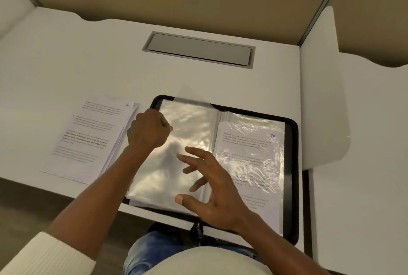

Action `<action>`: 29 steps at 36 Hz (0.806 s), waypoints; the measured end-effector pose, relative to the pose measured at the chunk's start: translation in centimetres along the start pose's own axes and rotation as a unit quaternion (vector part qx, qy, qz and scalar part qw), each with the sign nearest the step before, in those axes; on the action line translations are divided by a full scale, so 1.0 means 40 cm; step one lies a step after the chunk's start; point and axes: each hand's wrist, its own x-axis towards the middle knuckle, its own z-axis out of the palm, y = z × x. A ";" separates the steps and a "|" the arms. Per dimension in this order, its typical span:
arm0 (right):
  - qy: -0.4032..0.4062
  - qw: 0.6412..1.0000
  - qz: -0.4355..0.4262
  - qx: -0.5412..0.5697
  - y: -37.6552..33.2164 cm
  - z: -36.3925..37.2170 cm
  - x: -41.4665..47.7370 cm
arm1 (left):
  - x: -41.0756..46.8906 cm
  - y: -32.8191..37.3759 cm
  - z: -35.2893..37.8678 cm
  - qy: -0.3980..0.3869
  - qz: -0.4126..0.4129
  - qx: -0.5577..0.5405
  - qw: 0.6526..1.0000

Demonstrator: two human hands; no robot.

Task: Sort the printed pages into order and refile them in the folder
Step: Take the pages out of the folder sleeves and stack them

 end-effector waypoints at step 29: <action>0.185 0.880 0.212 -0.383 0.413 -0.361 -0.009 | 0.077 -0.101 0.165 0.123 -0.061 0.069 0.988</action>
